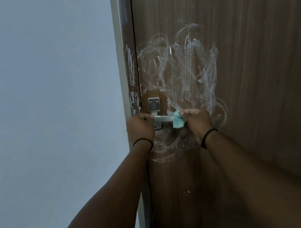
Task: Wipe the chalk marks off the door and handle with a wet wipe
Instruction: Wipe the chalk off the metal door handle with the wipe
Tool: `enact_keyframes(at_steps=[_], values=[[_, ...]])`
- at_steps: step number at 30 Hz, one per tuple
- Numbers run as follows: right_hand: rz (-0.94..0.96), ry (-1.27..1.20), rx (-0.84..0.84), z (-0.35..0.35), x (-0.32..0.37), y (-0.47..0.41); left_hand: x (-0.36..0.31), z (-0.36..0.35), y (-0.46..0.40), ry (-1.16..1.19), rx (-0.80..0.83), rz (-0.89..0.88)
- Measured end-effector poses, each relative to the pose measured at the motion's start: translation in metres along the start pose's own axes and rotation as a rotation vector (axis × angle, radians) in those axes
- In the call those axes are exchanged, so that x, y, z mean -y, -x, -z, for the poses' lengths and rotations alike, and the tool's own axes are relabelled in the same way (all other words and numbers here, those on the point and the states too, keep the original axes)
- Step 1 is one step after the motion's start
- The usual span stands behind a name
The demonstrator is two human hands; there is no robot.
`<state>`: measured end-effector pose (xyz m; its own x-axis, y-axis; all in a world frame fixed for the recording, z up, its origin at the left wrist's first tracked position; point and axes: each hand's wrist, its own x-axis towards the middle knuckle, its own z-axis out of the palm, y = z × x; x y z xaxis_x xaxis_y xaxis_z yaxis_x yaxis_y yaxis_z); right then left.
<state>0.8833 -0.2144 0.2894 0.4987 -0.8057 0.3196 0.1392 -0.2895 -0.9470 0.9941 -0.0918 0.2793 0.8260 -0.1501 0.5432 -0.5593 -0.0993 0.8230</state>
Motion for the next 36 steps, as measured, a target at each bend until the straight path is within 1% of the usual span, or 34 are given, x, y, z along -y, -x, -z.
enact_keyframes(at_steps=[2, 3, 5, 7, 9, 13, 14, 16, 18, 19, 21, 23, 24, 27, 30, 31, 33, 36], values=[[-0.216, -0.374, -0.095, -0.015, -0.005, 0.008, -0.001, -0.001, 0.0, 0.015, -0.005, 0.024], [-0.282, -0.518, -0.141, -0.022, -0.007, 0.011, -0.001, 0.0, -0.001, 0.021, 0.001, 0.036], [-0.354, -0.747, -0.218, -0.035, -0.01, 0.015, -0.001, 0.001, -0.003, 0.027, 0.021, 0.051], [-0.378, -0.88, -0.254, -0.045, -0.014, 0.016, -0.001, 0.002, -0.005, 0.024, 0.027, 0.061], [-0.39, -0.942, -0.25, -0.052, -0.016, 0.015, 0.0, 0.002, -0.006, 0.019, 0.021, 0.069], [-0.434, -1.028, -0.162, -0.054, -0.015, 0.009, 0.0, 0.001, -0.006, 0.003, 0.008, 0.075], [-0.438, -1.016, -0.149, -0.053, -0.014, 0.009, 0.0, 0.001, -0.005, -0.003, 0.008, 0.068], [-0.428, -0.884, -0.188, -0.05, -0.012, 0.009, -0.002, 0.001, -0.001, -0.029, 0.009, 0.037], [-0.385, -0.628, -0.229, -0.045, -0.012, 0.007, -0.006, 0.001, 0.003, -0.09, 0.002, -0.002], [-0.354, -0.517, -0.213, -0.041, -0.012, 0.007, -0.008, 0.001, 0.005, -0.123, -0.003, -0.014], [-0.333, -0.427, -0.126, -0.033, -0.011, 0.008, -0.013, 0.001, 0.006, -0.167, -0.011, -0.03], [-0.333, -0.452, -0.054, -0.026, -0.009, 0.011, -0.015, 0.001, 0.007, -0.228, -0.001, -0.067], [-0.33, -0.491, -0.044, -0.025, -0.01, 0.013, -0.015, 0.001, 0.008, -0.274, 0.01, -0.093], [-0.301, -0.641, -0.121, -0.028, -0.016, 0.017, -0.013, 0.003, 0.011, -0.375, 0.051, -0.174], [-0.351, -0.752, -0.189, -0.038, -0.018, 0.022, -0.01, 0.005, 0.011, -0.429, 0.087, -0.24], [-0.383, -0.758, -0.175, -0.044, -0.017, 0.024, -0.009, 0.005, 0.009, -0.438, 0.101, -0.247], [-0.43, -0.762, -0.078, -0.058, -0.013, 0.031, -0.009, 0.008, 0.005, -0.443, 0.121, -0.244], [-0.422, -0.76, 0.051, -0.08, -0.007, 0.037, -0.007, 0.01, -0.001, -0.387, 0.145, -0.224]])
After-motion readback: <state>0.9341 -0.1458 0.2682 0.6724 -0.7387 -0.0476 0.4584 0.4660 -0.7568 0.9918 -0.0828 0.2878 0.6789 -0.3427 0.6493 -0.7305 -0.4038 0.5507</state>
